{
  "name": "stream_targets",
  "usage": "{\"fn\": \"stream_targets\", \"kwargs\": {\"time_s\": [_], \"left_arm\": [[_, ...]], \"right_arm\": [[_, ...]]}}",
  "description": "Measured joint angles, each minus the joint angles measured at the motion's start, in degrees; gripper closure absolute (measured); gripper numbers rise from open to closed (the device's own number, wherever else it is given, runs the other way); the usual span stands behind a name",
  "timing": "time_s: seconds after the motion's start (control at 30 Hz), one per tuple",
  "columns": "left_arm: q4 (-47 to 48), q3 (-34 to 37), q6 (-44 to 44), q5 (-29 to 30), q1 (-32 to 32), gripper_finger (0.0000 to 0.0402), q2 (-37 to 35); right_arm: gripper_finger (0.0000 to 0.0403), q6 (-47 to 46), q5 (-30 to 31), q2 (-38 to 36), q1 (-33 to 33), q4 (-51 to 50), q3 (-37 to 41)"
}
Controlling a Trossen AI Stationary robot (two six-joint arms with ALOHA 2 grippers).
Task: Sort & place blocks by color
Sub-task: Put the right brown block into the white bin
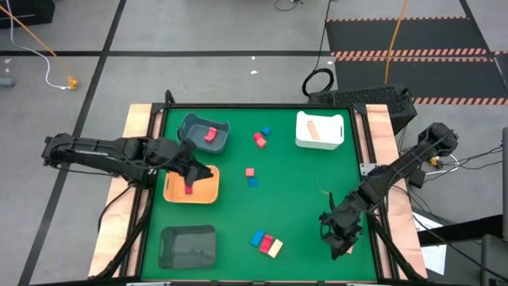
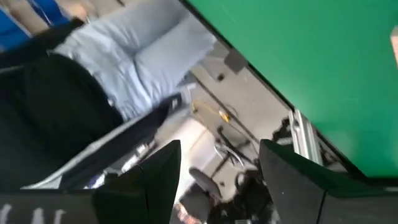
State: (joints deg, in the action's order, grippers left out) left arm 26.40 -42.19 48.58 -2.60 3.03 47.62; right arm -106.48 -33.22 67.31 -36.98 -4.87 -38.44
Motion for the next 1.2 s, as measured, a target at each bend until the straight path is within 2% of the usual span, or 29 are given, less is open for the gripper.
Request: {"fn": "stream_targets", "kwargs": {"time_s": [0.17,0.33,0.47,0.77,1.07,1.2], "left_arm": [[2.20,0.00,-1.92,0.01,0.02,0.0220,0.00],[2.27,0.00,-1.93,0.04,0.81,0.0220,0.00],[2.27,0.00,-2.39,0.98,0.85,0.0220,0.00],[2.18,0.00,1.75,7.77,0.85,0.0220,0.00],[2.09,0.00,11.93,12.31,1.61,0.0220,0.00],[2.07,0.00,16.87,15.86,3.73,0.0220,0.00]], "right_arm": [[0.0195,-2.37,7.43,0.14,-2.65,-0.56,0.00],[0.0195,-6.90,5.64,0.85,-2.90,-5.19,0.00],[0.0203,-6.33,4.54,0.86,-2.94,-8.77,-0.02],[0.0233,8.85,4.80,0.87,-2.90,-22.59,-0.02],[0.0232,23.59,10.99,1.44,-3.44,-24.89,-0.02],[0.0212,27.71,12.38,3.14,-4.87,-25.19,-0.02]]}}
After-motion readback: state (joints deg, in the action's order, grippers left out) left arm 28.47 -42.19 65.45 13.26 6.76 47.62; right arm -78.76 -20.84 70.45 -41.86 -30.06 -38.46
